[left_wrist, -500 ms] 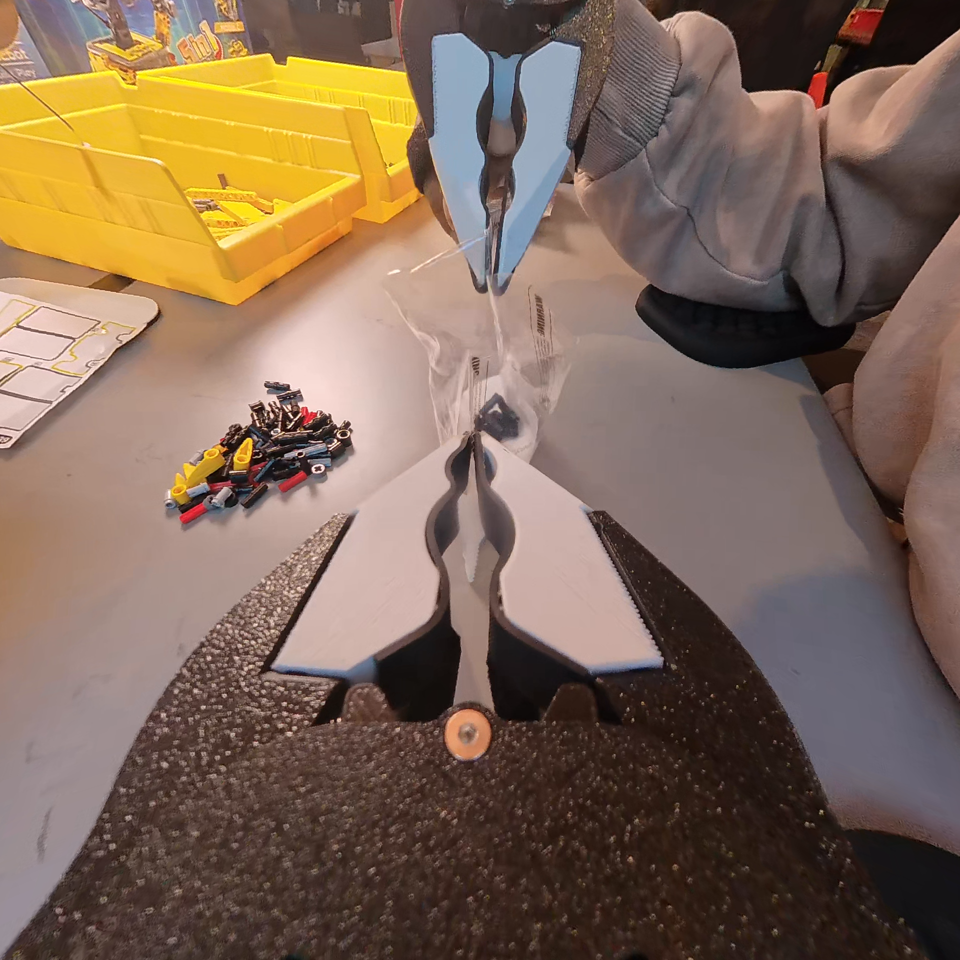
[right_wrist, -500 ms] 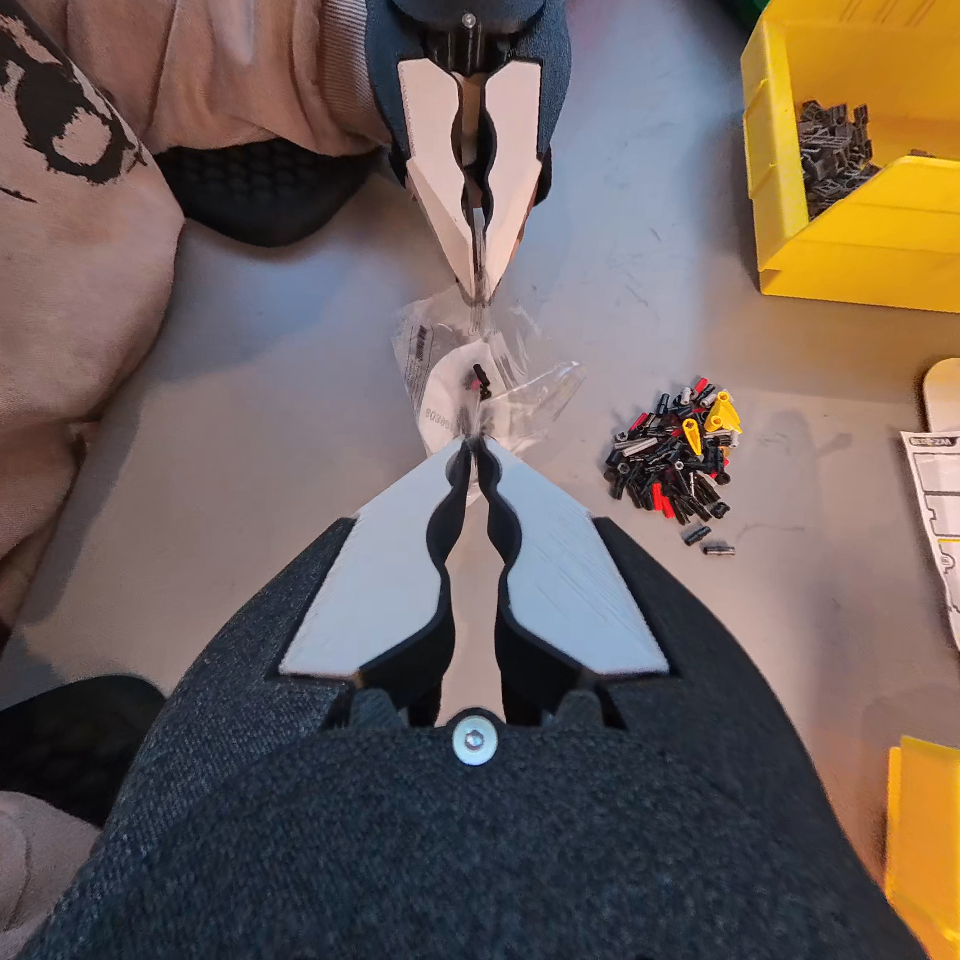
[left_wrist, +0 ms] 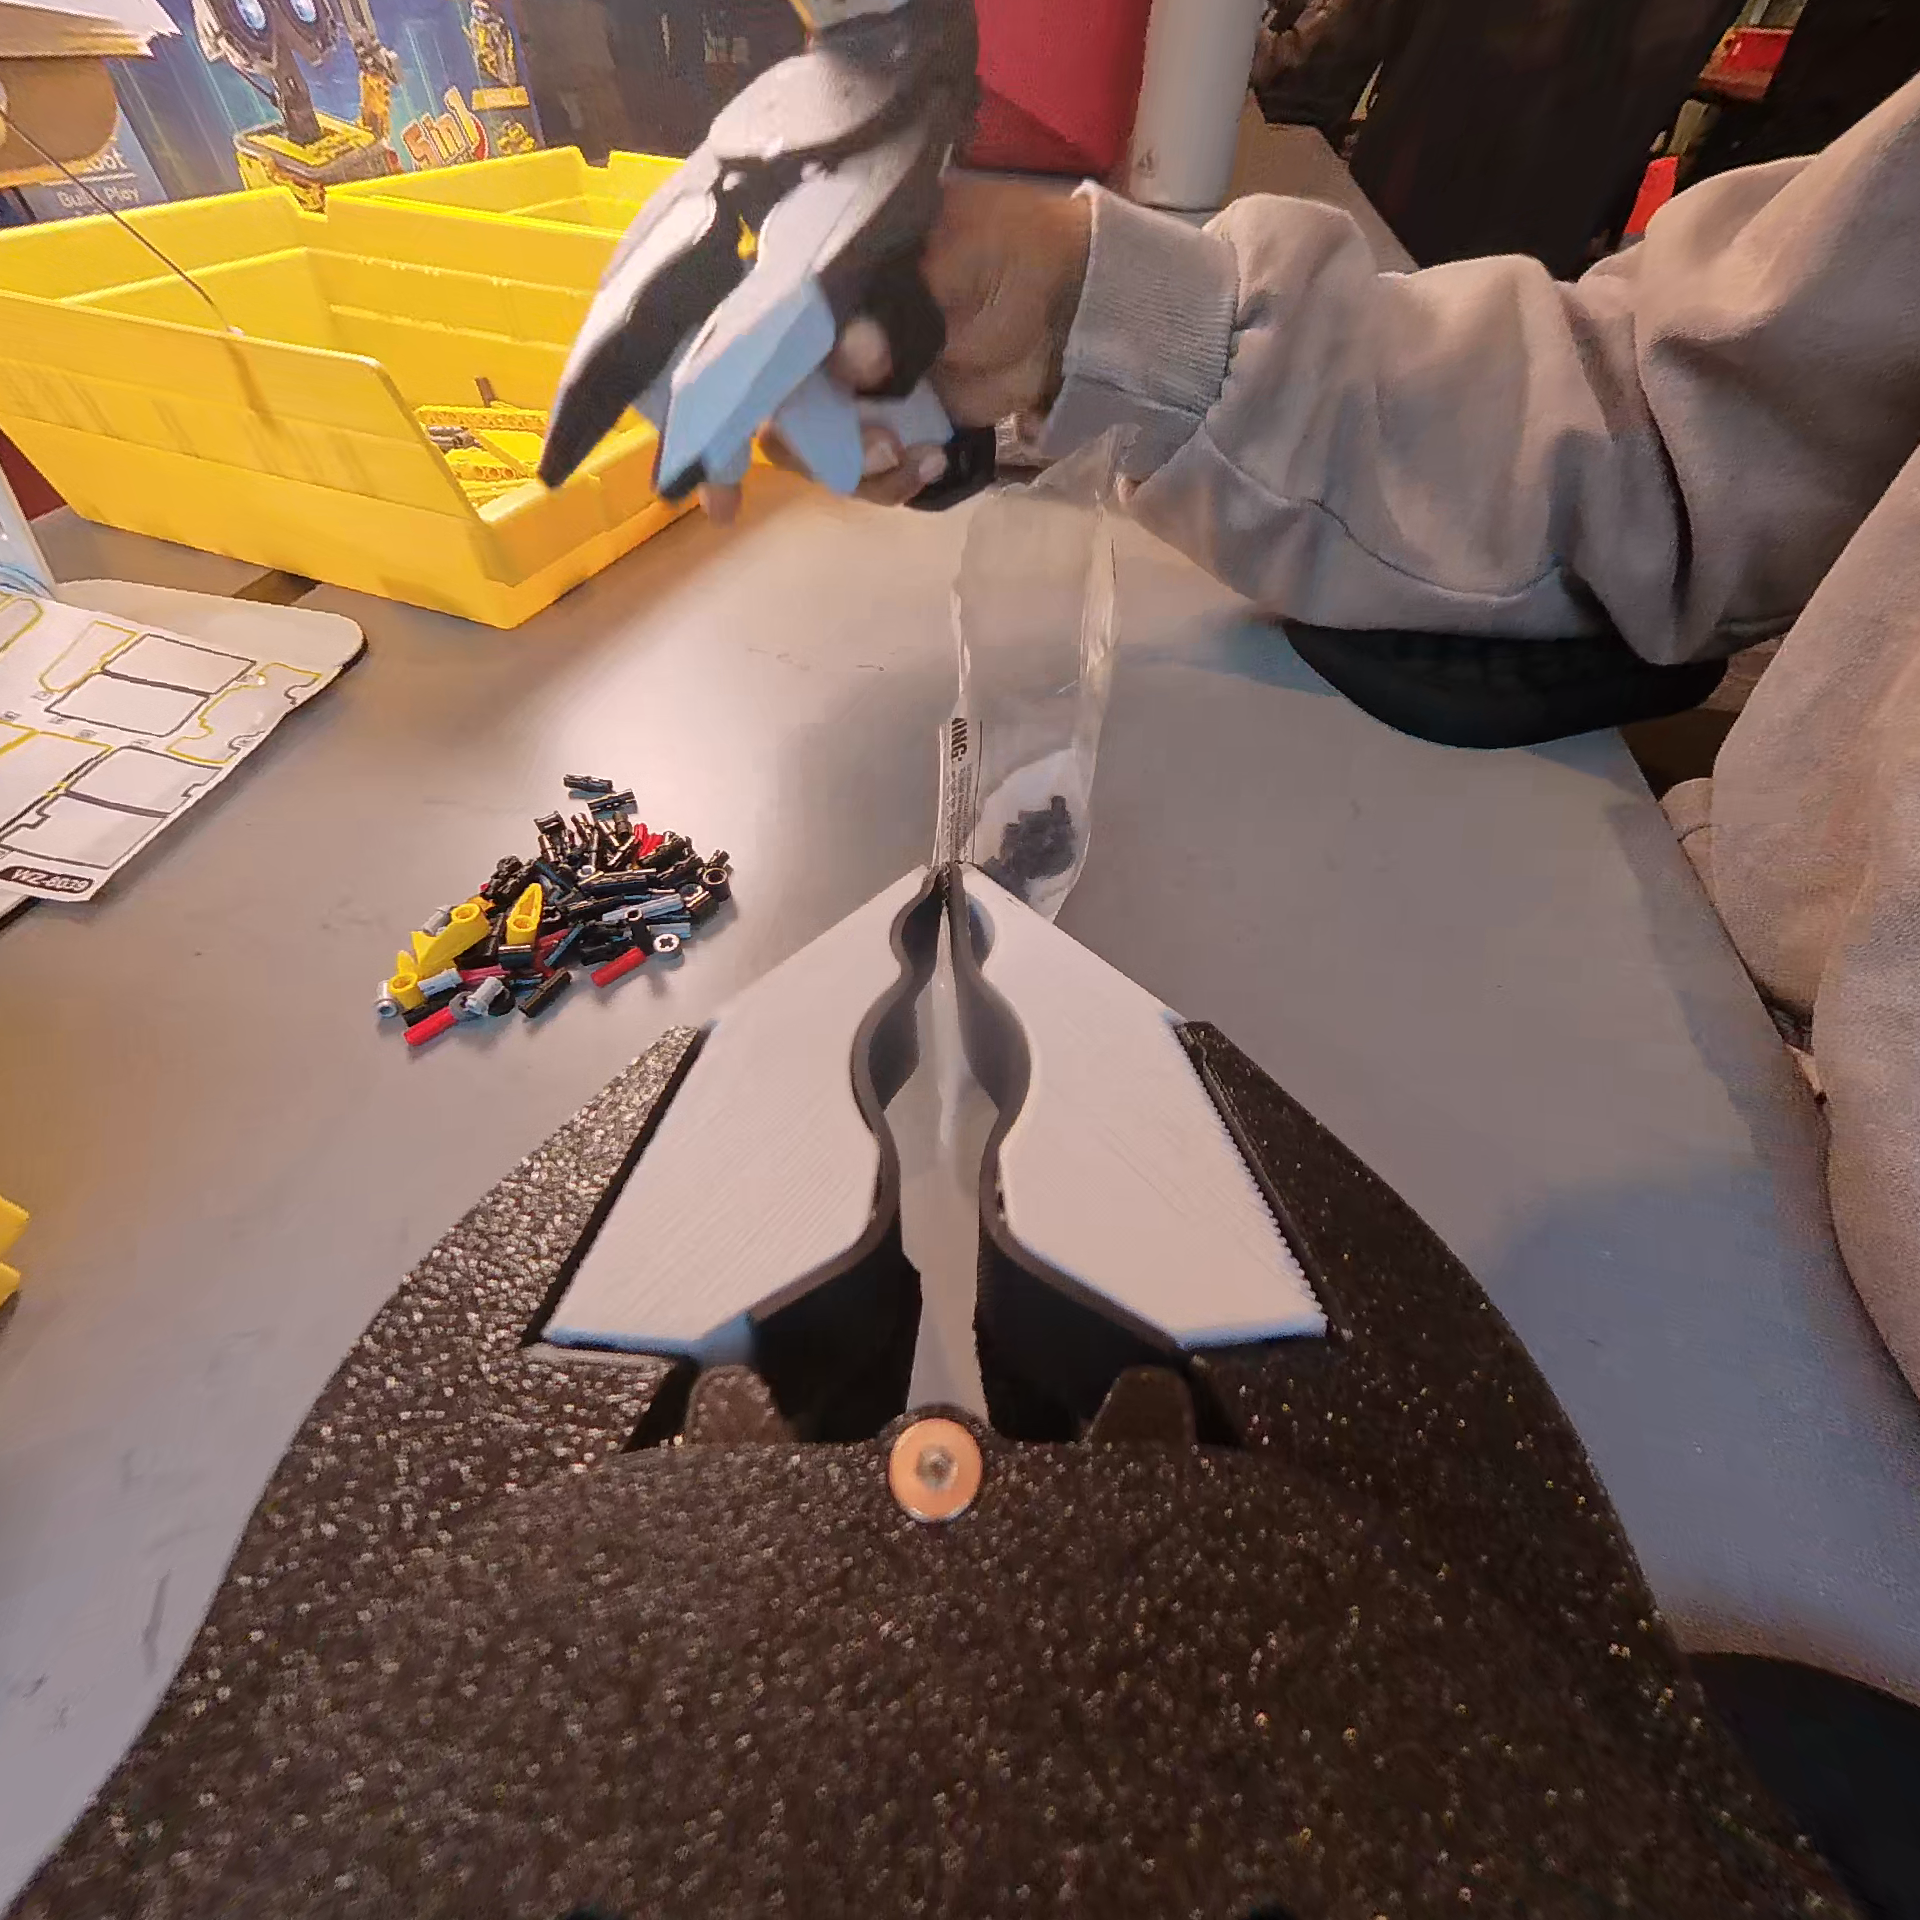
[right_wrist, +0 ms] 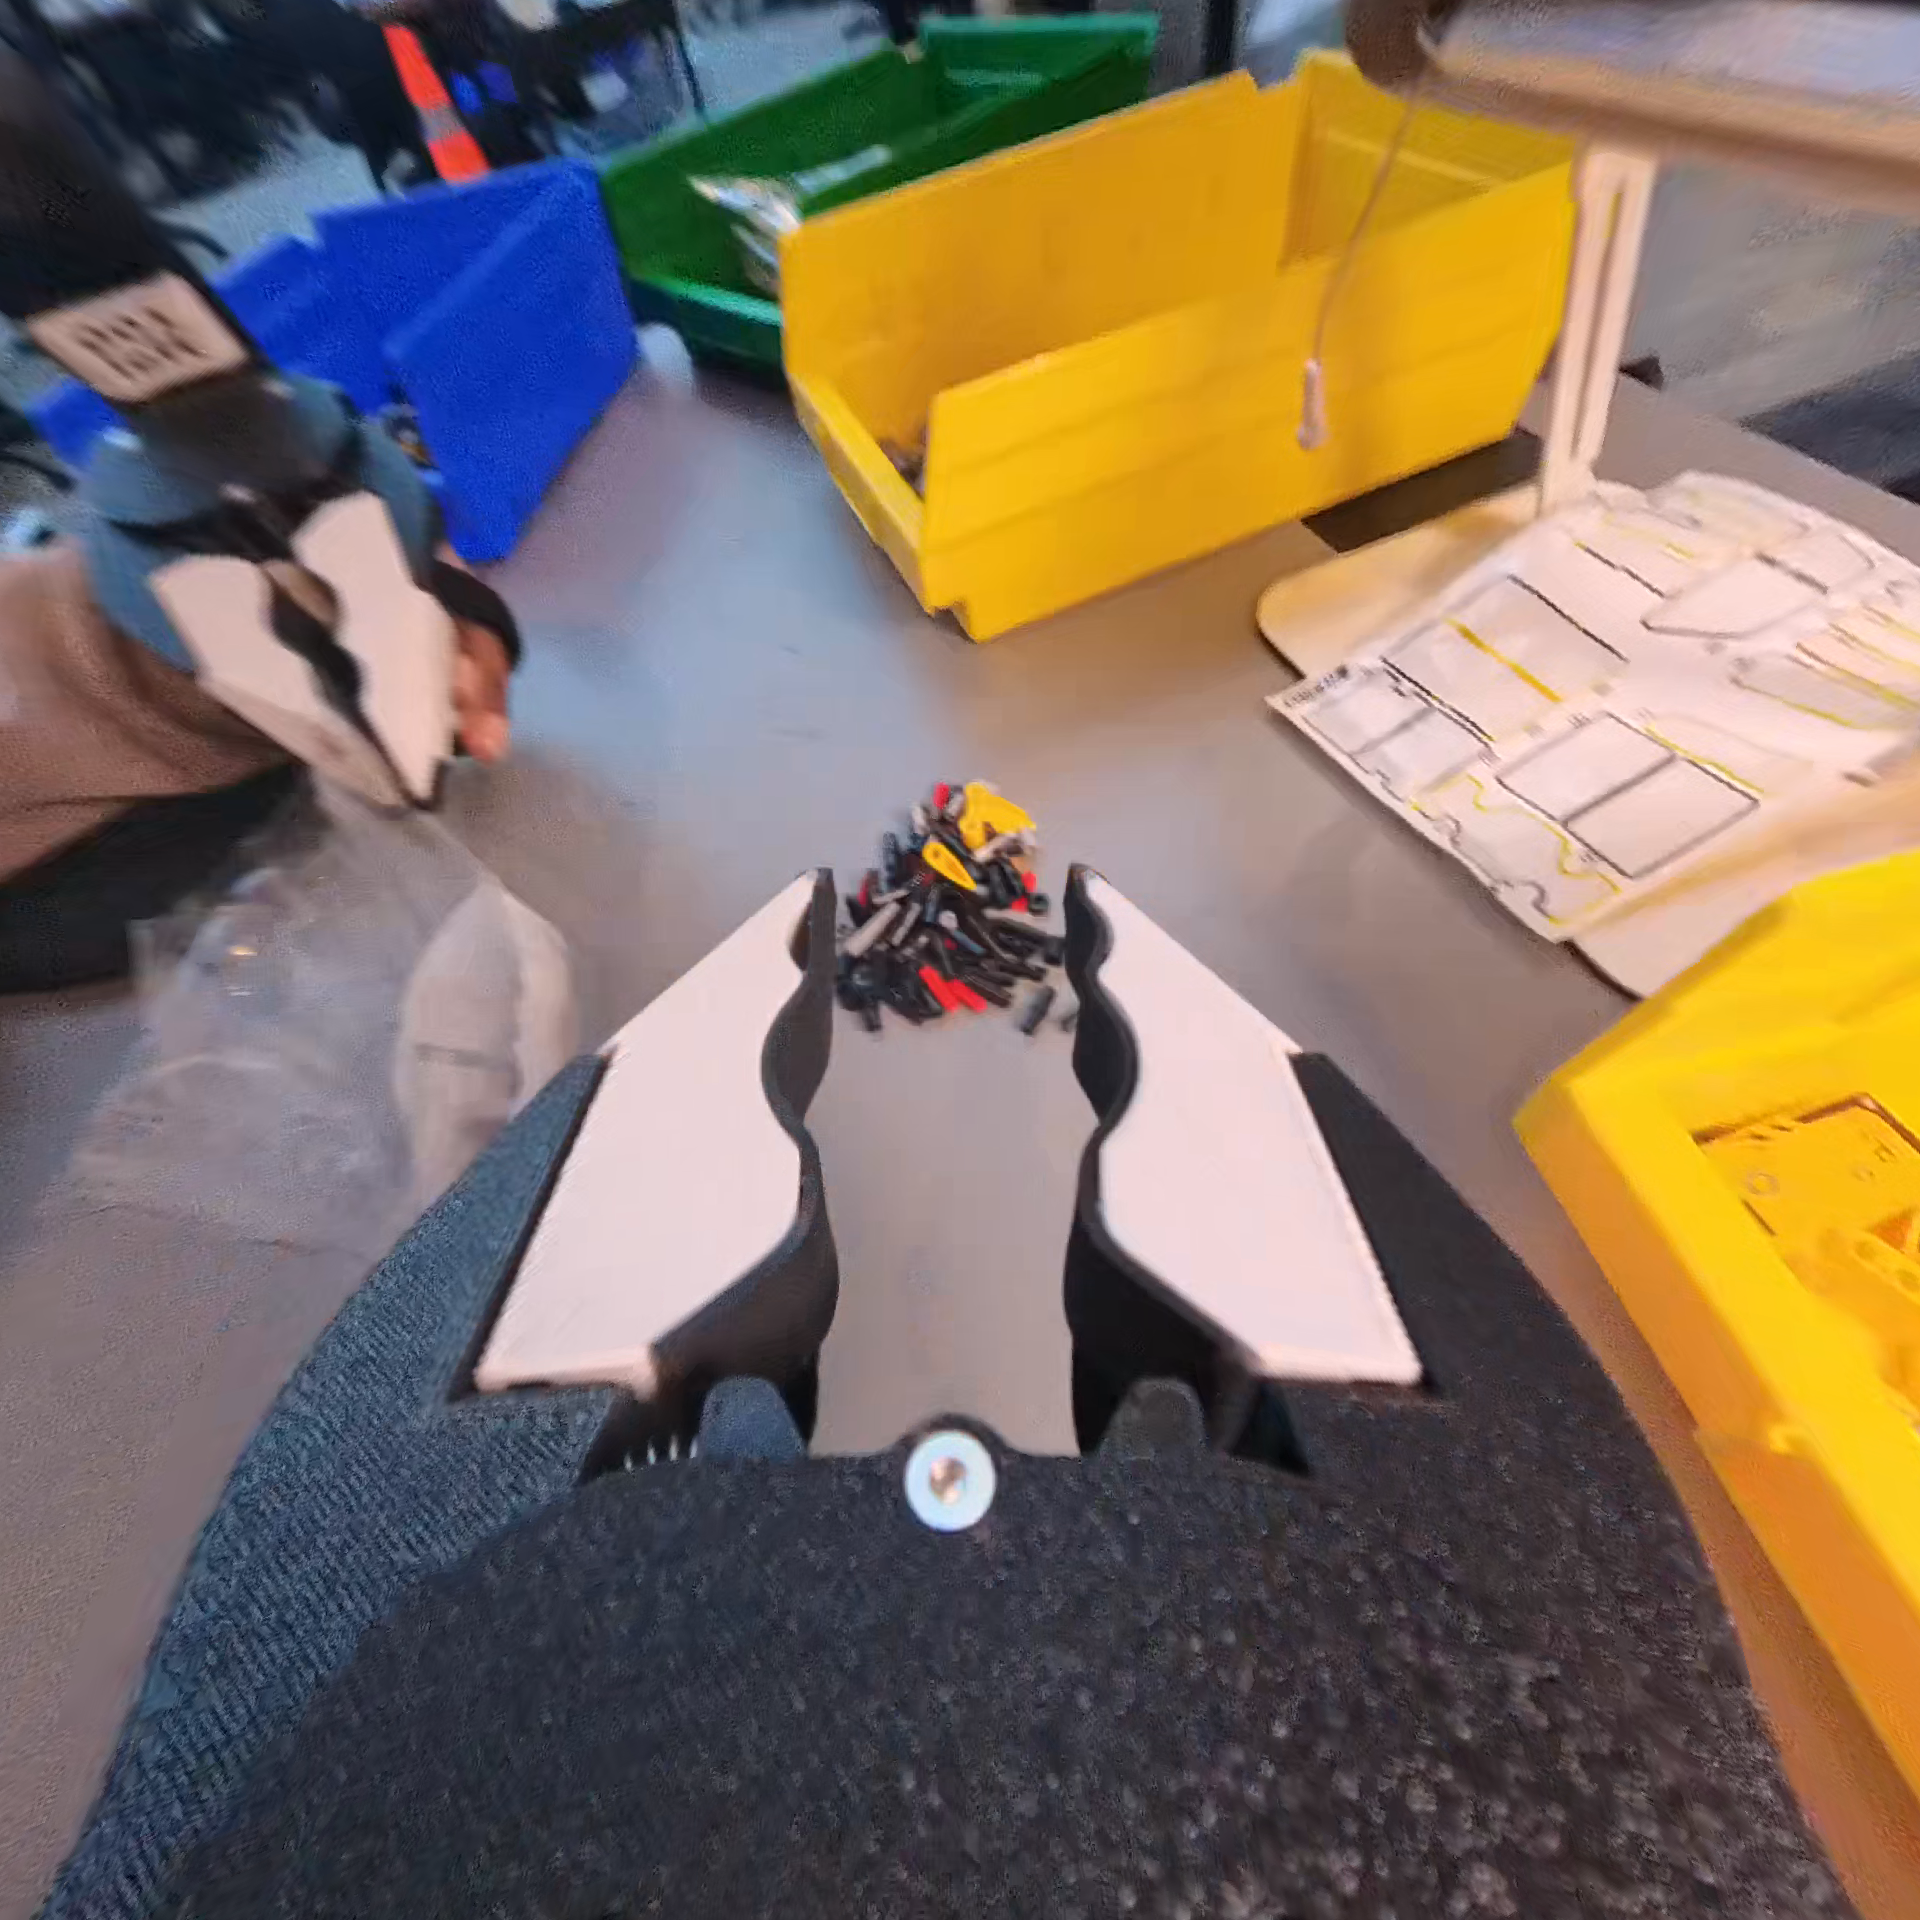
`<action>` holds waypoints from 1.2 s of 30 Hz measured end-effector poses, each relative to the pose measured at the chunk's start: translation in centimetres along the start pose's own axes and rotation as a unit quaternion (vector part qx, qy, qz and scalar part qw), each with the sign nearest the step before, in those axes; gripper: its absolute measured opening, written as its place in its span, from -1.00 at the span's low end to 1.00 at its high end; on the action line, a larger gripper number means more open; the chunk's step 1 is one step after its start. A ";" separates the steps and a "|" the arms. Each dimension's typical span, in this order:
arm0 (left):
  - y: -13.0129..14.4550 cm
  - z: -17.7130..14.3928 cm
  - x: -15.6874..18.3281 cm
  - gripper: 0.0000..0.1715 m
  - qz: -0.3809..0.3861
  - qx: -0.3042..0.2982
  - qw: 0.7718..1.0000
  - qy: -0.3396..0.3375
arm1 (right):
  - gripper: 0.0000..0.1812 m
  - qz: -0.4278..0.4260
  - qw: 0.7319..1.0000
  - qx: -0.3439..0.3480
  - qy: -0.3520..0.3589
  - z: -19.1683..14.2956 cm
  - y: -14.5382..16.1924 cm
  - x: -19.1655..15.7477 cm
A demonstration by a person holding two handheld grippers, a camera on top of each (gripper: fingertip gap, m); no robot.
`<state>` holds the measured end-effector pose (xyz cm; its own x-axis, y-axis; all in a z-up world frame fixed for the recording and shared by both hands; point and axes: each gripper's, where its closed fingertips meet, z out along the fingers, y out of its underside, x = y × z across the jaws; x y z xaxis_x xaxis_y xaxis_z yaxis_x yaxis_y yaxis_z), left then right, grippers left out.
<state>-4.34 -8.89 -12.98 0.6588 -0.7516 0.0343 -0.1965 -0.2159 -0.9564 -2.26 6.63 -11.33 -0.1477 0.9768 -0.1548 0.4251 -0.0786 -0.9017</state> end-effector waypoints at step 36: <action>0.3 -0.1 -0.6 -1.00 -0.005 -0.004 1.000 -0.015 | -0.83 -0.021 0.982 -0.121 0.144 1.2 2.8 4.4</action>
<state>-4.92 -8.55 -13.24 0.6820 -0.7305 0.0354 -0.1955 -0.2287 -0.9537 -2.81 10.46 -14.98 0.0738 0.9967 0.0332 0.6288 -0.0206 -0.7773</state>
